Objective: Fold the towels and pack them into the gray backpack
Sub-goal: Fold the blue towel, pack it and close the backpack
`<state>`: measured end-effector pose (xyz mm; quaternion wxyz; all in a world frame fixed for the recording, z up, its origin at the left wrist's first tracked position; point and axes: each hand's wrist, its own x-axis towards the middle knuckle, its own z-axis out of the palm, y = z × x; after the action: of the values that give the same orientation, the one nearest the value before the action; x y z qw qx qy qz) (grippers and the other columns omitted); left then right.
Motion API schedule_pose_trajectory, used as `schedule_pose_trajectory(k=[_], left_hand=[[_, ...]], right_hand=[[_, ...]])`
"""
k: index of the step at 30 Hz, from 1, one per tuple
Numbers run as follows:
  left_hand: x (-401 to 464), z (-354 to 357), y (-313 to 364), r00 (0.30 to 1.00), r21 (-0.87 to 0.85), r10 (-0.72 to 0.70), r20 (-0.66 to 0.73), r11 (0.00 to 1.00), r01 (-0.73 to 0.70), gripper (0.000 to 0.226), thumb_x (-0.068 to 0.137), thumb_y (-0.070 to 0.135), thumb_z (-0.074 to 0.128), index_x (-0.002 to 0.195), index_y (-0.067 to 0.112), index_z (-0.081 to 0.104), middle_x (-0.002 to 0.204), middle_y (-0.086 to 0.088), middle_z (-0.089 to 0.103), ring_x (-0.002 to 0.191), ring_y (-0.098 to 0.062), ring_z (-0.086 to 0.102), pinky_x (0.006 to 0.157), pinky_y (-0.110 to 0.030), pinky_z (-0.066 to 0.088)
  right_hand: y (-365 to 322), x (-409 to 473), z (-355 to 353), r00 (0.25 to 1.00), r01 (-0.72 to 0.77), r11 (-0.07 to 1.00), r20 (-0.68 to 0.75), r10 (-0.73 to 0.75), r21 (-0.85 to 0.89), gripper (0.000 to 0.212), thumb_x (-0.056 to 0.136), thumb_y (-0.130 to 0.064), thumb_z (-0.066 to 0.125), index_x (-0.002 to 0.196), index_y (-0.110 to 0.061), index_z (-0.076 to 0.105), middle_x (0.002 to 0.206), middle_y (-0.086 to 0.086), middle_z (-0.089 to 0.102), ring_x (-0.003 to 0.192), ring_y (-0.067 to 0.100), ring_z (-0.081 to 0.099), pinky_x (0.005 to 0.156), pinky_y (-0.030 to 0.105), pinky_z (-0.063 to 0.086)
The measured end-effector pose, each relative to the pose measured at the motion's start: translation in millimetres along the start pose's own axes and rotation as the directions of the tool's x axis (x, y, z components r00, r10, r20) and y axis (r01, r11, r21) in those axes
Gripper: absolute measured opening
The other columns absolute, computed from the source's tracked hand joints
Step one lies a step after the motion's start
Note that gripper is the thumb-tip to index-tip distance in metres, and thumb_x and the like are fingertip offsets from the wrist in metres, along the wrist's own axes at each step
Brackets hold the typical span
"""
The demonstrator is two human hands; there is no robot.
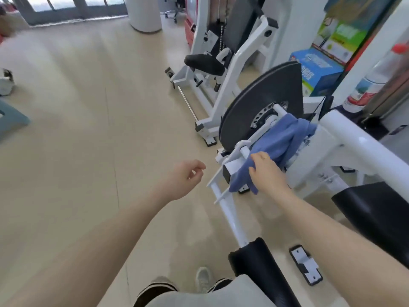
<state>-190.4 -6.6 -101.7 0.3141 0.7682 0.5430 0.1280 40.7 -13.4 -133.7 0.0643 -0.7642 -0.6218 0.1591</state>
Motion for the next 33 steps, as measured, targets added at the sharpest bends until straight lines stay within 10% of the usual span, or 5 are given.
schedule_pose_trajectory(k=[14,21,27,33], left_hand=[[166,-39,-58,0.887,0.048,0.250,0.387,0.956,-0.290,0.023,0.093,0.017,0.048,0.112,0.016,0.060,0.088,0.011,0.055,0.069,0.000,0.048,0.062,-0.010,0.037],[205,-41,-44,0.773,-0.052,0.399,0.493,0.901,-0.431,0.023,0.093,0.016,0.048,0.111,0.013,0.061,0.102,-0.001,0.067,0.080,-0.012,0.054,0.070,-0.019,0.039],[193,-20,22,0.581,-0.207,0.586,0.565,0.782,-0.589,0.023,0.093,0.017,0.049,0.113,0.016,0.061,0.102,0.000,0.067,0.084,-0.018,0.061,0.077,-0.024,0.046],[121,7,89,0.399,-0.366,0.745,0.535,0.630,-0.685,0.017,0.092,0.012,0.051,0.103,0.014,0.064,0.089,-0.010,0.070,0.079,-0.027,0.064,0.067,-0.023,0.044]], right_hand=[[-3,98,46,0.873,-0.487,0.872,-0.061,0.484,-0.056,0.035,0.095,-0.029,0.048,0.118,-0.003,0.046,0.122,0.017,0.045,0.110,0.032,0.048,0.090,0.036,0.040],[-23,71,30,0.791,-0.488,0.791,-0.198,0.579,0.369,0.029,0.093,-0.017,0.050,0.068,-0.018,0.036,0.074,0.002,0.043,0.068,0.022,0.044,0.060,0.034,0.034],[-42,-27,-34,0.494,-0.081,0.379,-0.293,0.819,0.922,0.010,0.096,-0.011,0.046,0.088,-0.014,0.052,0.081,-0.002,0.054,0.073,0.006,0.050,0.066,0.019,0.041],[-60,-140,-69,0.261,0.318,0.219,-0.307,0.915,0.923,0.011,0.098,-0.021,0.041,0.097,-0.025,0.051,0.098,-0.005,0.061,0.090,0.008,0.061,0.077,0.022,0.054]])
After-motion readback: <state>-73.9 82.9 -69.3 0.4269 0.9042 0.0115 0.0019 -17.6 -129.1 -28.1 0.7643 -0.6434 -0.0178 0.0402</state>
